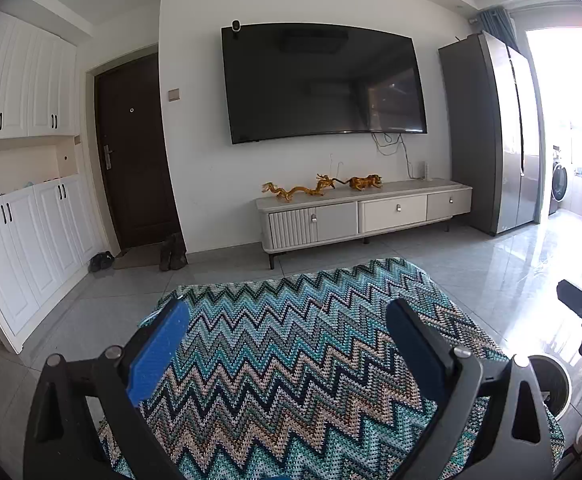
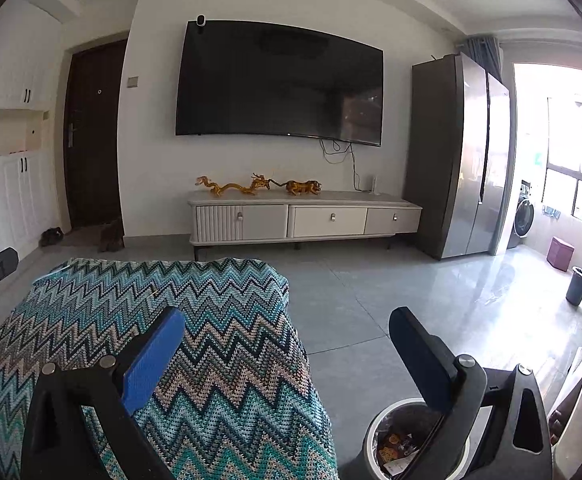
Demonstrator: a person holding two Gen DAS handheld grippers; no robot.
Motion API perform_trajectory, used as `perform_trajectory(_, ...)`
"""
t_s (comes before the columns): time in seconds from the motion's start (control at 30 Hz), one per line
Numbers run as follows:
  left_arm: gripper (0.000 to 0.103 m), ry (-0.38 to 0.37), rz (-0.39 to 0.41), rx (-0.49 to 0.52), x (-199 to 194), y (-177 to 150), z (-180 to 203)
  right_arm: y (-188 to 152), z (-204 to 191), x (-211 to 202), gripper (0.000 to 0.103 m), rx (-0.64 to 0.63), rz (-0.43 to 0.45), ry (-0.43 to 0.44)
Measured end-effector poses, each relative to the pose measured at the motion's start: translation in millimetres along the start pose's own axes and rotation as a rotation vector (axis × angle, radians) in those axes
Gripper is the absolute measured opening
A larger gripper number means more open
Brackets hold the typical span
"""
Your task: Collect trash
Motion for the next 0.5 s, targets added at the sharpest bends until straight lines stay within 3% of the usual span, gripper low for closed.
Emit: perform_trajectory(0.5, 0.1, -0.012, -0.01, 0.008, -0.4, -2.8, 5.6, -0.5, -2.0, -2.4, 0.103, -0.007, -0.006, -0.01)
Point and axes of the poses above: each gripper's, at about its wrist camera, not at the fingertips, and x roughly the way its jaws point, z to its right, y to its top, the point moved 1 cm from there along x, roughly the way its jaws point, and after that the axes turned 2 degrees about -z, right-handed, at the moved point
